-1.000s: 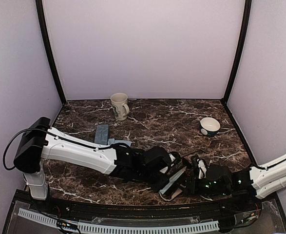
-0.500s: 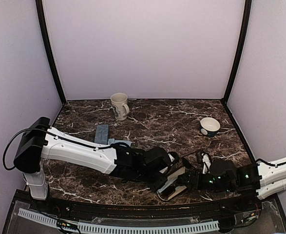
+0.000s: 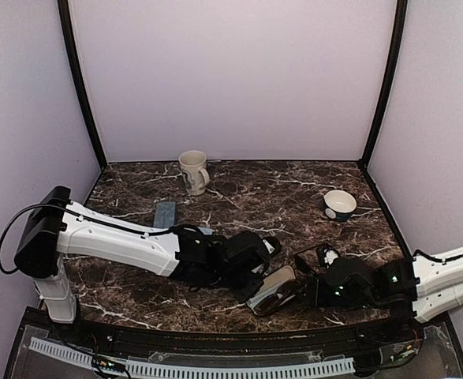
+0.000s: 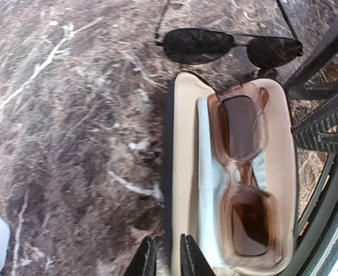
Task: Organize the sunglasses
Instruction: Close the case with sunglasses at the center of the board, then adjust the case with sunglasses at the center of the board.
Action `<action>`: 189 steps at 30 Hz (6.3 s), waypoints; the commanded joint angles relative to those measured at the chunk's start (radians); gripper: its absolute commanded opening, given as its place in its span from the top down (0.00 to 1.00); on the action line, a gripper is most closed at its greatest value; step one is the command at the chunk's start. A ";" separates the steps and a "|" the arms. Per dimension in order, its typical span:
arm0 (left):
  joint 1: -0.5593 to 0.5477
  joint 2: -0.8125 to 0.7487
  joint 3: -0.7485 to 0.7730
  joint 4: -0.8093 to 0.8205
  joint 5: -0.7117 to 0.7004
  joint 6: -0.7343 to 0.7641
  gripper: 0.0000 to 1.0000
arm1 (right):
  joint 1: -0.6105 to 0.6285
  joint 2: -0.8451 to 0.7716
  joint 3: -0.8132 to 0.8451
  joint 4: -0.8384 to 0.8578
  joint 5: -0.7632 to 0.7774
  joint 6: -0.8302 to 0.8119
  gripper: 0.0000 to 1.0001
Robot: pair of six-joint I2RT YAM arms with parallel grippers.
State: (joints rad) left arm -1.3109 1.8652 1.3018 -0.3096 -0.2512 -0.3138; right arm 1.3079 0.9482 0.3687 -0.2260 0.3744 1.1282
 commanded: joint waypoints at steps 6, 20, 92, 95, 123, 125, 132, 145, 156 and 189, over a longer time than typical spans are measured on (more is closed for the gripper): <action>0.007 -0.080 -0.042 -0.009 -0.031 0.018 0.84 | -0.005 0.052 0.045 0.036 0.001 0.010 0.49; 0.017 -0.094 -0.085 0.068 0.045 -0.024 0.70 | -0.006 0.071 -0.003 0.091 -0.002 0.058 0.56; -0.011 0.106 -0.082 0.169 0.445 0.056 0.91 | -0.044 0.375 -0.144 0.603 -0.095 0.067 0.78; -0.010 0.107 -0.078 0.158 0.421 0.054 0.92 | -0.044 0.366 -0.146 0.600 -0.095 0.067 0.78; -0.007 0.022 -0.043 0.206 0.327 0.028 0.68 | -0.052 0.128 -0.108 0.236 -0.141 -0.019 0.71; -0.008 0.031 -0.030 0.210 0.318 0.022 0.65 | -0.052 0.118 -0.121 0.255 -0.143 -0.008 0.71; -0.008 0.074 0.028 0.161 0.230 0.027 0.63 | -0.053 0.067 -0.161 0.278 -0.111 0.063 0.70; -0.007 0.157 0.033 0.176 0.223 0.027 0.61 | -0.061 0.040 -0.223 0.401 -0.129 0.155 0.64; -0.008 0.180 0.015 0.156 0.199 0.028 0.63 | -0.069 -0.122 -0.246 0.260 -0.074 0.202 0.57; 0.025 0.003 -0.081 0.232 0.208 -0.040 0.35 | -0.079 -0.081 -0.227 0.310 -0.108 0.155 0.43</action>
State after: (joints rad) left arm -1.3014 1.9221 1.2461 -0.0856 -0.0822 -0.3225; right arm 1.2358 0.7712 0.1188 0.0151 0.2840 1.3098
